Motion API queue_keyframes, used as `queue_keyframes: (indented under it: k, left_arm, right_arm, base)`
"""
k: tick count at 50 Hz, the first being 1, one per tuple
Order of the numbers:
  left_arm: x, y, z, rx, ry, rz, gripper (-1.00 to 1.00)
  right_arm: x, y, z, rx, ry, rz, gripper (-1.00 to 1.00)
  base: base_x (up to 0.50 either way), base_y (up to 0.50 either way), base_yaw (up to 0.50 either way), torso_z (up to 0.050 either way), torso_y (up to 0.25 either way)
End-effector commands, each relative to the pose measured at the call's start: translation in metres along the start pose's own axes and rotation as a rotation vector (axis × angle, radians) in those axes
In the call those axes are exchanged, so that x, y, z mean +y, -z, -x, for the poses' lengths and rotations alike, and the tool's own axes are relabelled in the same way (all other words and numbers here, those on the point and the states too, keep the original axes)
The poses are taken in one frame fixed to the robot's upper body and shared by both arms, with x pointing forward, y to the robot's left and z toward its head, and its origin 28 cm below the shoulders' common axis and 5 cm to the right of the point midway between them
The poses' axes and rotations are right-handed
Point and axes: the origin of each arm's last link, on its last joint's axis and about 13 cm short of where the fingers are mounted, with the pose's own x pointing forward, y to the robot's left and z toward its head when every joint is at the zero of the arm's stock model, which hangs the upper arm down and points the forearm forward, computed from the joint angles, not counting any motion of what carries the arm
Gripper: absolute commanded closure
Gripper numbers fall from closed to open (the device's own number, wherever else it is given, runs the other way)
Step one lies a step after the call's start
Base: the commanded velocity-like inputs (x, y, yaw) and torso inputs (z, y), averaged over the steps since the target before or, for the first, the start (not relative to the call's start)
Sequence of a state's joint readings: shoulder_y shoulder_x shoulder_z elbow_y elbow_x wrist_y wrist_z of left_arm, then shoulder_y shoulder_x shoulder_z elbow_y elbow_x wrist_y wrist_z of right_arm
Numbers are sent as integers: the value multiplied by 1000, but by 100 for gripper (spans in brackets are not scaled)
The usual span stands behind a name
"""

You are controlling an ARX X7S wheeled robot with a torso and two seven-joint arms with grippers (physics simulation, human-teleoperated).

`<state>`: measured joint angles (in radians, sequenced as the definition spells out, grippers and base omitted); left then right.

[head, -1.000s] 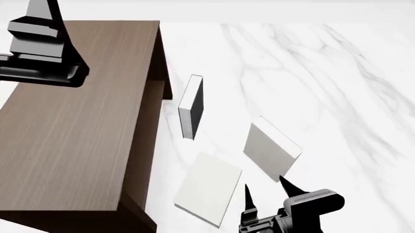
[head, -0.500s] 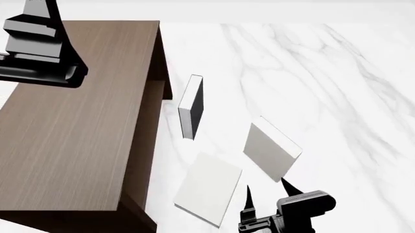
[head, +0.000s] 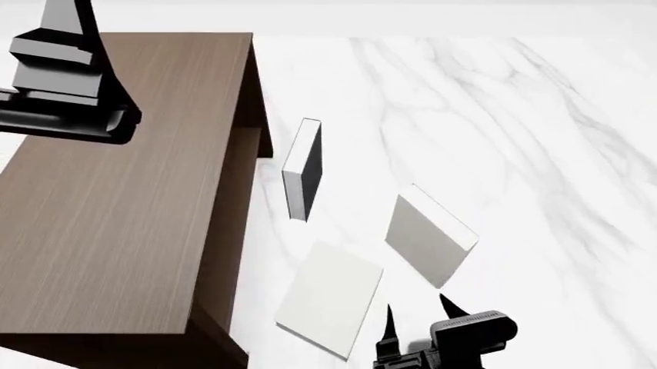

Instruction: Pick up the book on the right and place it under the cabinet shelf.

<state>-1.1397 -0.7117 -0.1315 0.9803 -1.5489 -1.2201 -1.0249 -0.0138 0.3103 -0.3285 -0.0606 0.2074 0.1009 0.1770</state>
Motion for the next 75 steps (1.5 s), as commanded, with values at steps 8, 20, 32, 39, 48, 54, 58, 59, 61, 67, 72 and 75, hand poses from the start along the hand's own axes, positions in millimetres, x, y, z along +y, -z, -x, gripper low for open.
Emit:
queue_keyframes:
  k: [8, 20, 32, 39, 48, 54, 58, 59, 61, 67, 72, 75]
  left_arm:
    - [0, 1, 2, 1, 1, -3, -100]
    - [1, 2, 3, 0, -2, -2, -100]
    - [2, 3, 3, 3, -6, -4, -100]
    - [3, 3, 4, 3, -13, -6, -100]
    - [4, 1, 5, 0, -17, -8, -100]
    - [5, 0, 5, -2, -16, -9, -100]
    - [5, -1, 5, -3, -16, -10, -100]
    - [5, -1, 5, -4, -16, -11, -100]
    - [5, -2, 5, -4, -17, -12, -100]
    - [6, -3, 5, -6, -19, -15, -100]
    - [7, -2, 5, -6, -21, -15, -100]
    - [7, -2, 5, -5, -23, -15, -100]
  right_arm:
    - [12, 14, 1, 58, -3, -8, -100]
    - [18, 18, -5, 68, 1, 22, -100]
    - [25, 23, -8, 95, -30, 36, -100]
    - [29, 22, -8, 97, -50, 47, -100]
    - [34, 17, -8, 91, -73, 57, -100]
    - [36, 13, -9, 85, -85, 61, -100]
    - [37, 10, -10, 78, -91, 65, -100]
    - [38, 10, -10, 77, -93, 66, -100]
    - [38, 9, -11, 75, -95, 69, -100]
    - [41, 6, -12, 70, -106, 74, -100]
    - [42, 3, -14, 66, -113, 78, -100]
    - [44, 0, -15, 61, -120, 79, -100]
  base:
    - [0, 0, 0, 0, 0]
    - [0, 0, 0, 0, -1]
    - [4, 1, 4, -1, -3]
    - [3, 2, 5, -3, -5]
    - [4, 2, 5, -2, -4]
    - [2, 3, 5, -2, -4]
    - [3, 2, 5, -3, -3]
    - [0, 3, 5, 0, -10]
    - [6, 2, 5, -5, 0]
    - [2, 2, 5, -2, -3]
    - [2, 2, 3, 0, -2]
    - [4, 1, 5, -3, -3]
